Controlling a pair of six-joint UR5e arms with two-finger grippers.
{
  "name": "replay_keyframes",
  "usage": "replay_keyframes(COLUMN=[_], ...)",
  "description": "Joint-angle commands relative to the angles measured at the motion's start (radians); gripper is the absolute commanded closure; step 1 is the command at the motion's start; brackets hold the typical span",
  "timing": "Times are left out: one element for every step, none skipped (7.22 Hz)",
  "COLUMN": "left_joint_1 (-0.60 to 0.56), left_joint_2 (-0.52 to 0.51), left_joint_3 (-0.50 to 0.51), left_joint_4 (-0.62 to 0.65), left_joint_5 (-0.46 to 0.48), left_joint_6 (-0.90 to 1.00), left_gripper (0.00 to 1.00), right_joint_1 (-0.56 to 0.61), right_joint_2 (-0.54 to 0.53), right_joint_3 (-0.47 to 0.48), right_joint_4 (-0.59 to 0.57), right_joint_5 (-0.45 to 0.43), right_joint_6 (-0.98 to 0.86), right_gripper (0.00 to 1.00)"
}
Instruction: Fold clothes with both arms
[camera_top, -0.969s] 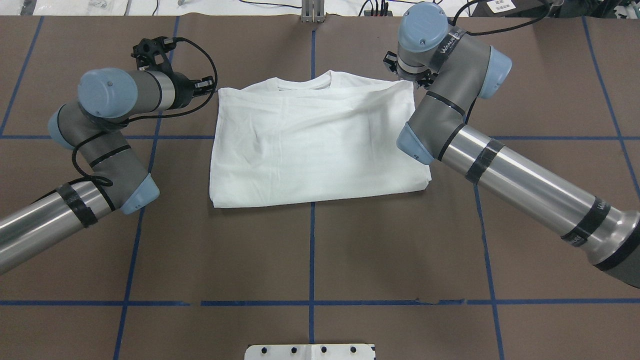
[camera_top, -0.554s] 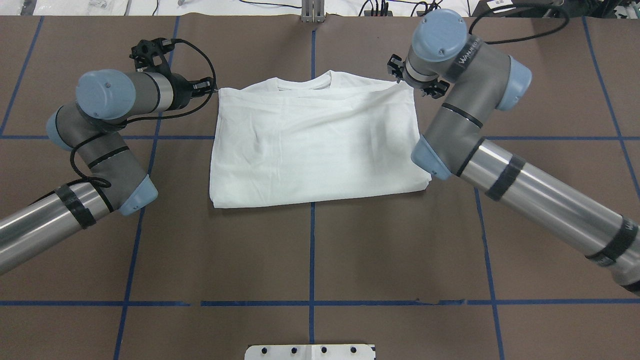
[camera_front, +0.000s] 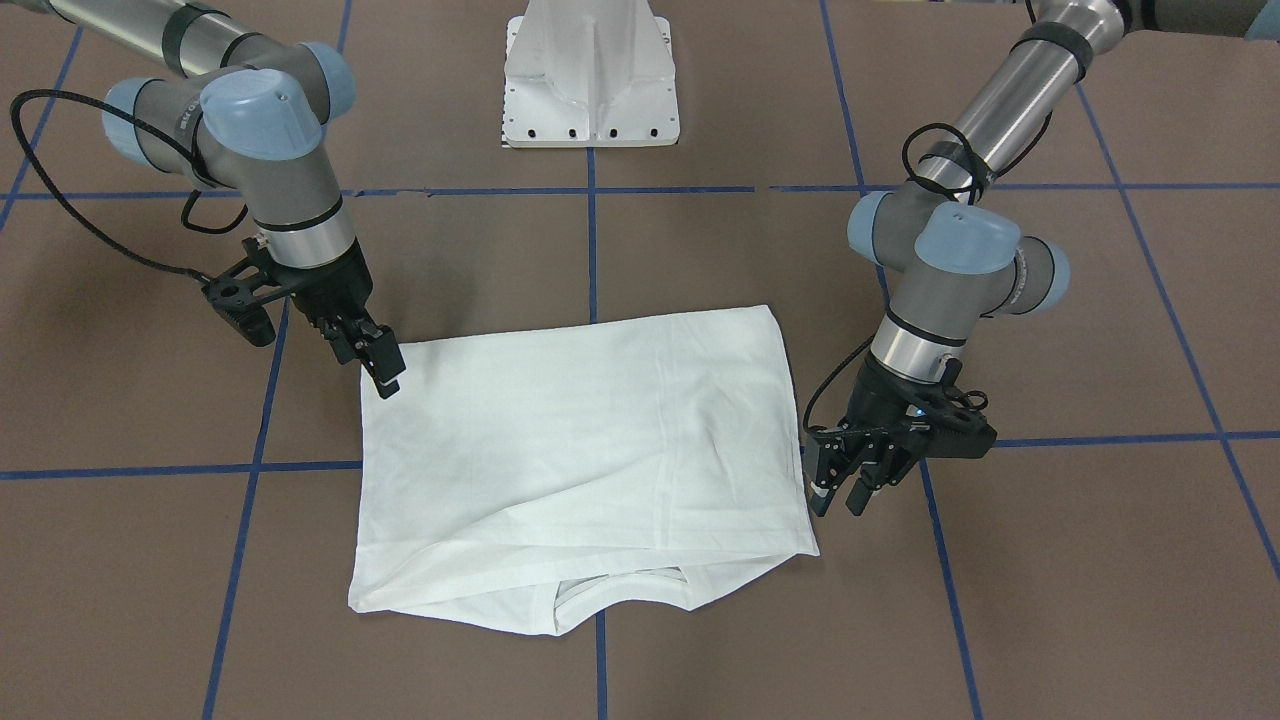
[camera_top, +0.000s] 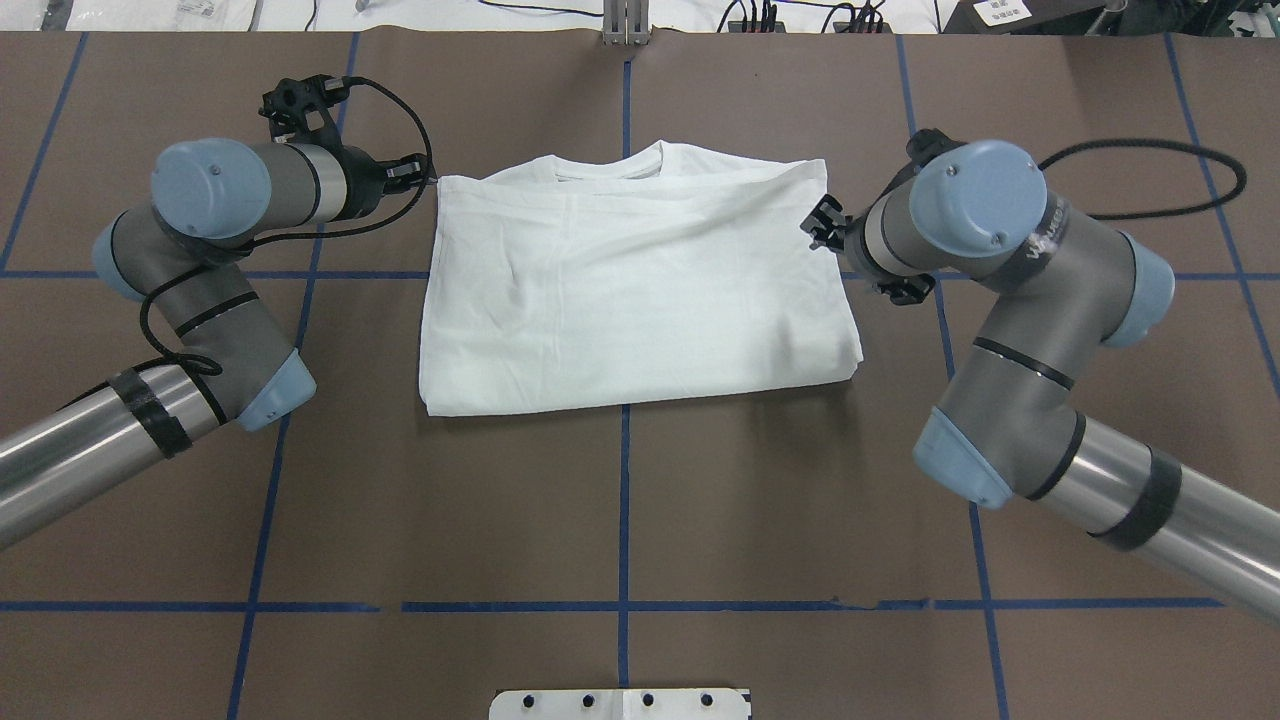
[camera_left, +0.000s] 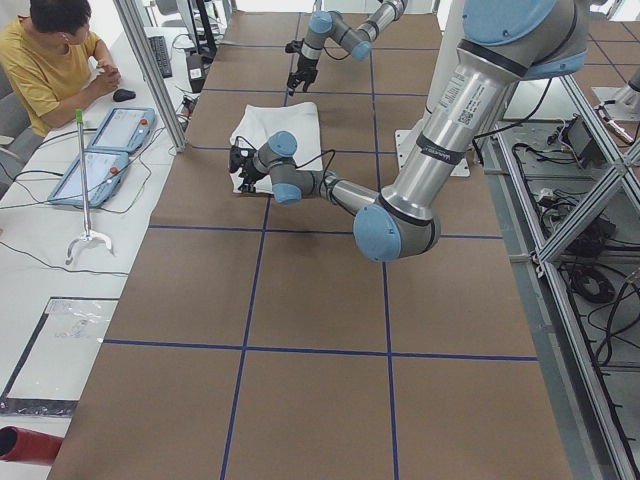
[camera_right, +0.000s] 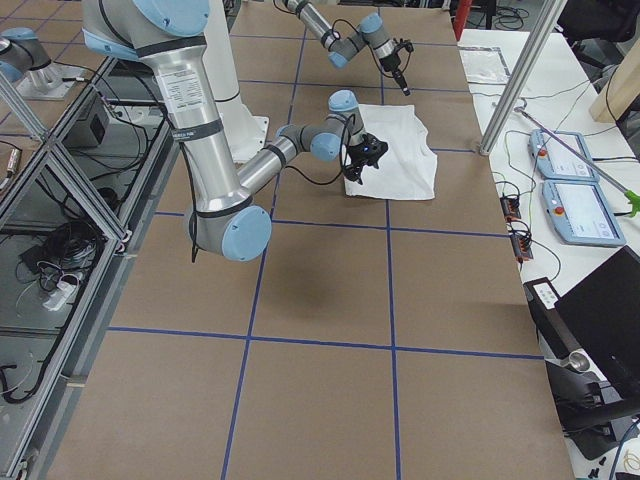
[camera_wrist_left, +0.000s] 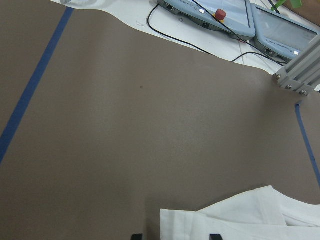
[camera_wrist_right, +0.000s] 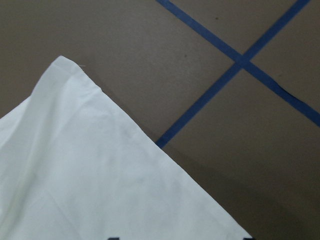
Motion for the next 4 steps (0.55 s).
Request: replay_keyframes(left_joint_1=[0.001,0.001,0.0,0.0], left_joint_2=[0.0,0.0,0.0,0.001], left_joint_3=[0.0,-0.002,-0.002,-0.002], left_joint_4=[0.001,0.001,0.001,0.003], left_joint_5=[0.0,0.002,0.0,0.0], left_joint_6=[0.003,0.003,0.003,0.003], left_gripper=[0.46,0.46,0.46,0.46], right_joint_1=[-0.09,-0.097,-0.101,-0.108], right_joint_2=[-0.024,-0.024,-0.027,-0.027], right_joint_3=[-0.004,-0.013,-0.017,-0.022], right_joint_4=[-0.002,-0.002,-0.003,-0.003], right_joint_5=[-0.099,-0.104,-0.104,-0.107], right_joint_6=[0.078,0.078,0.078,0.079], right_gripper=[0.12,0.12,0.13,0.15])
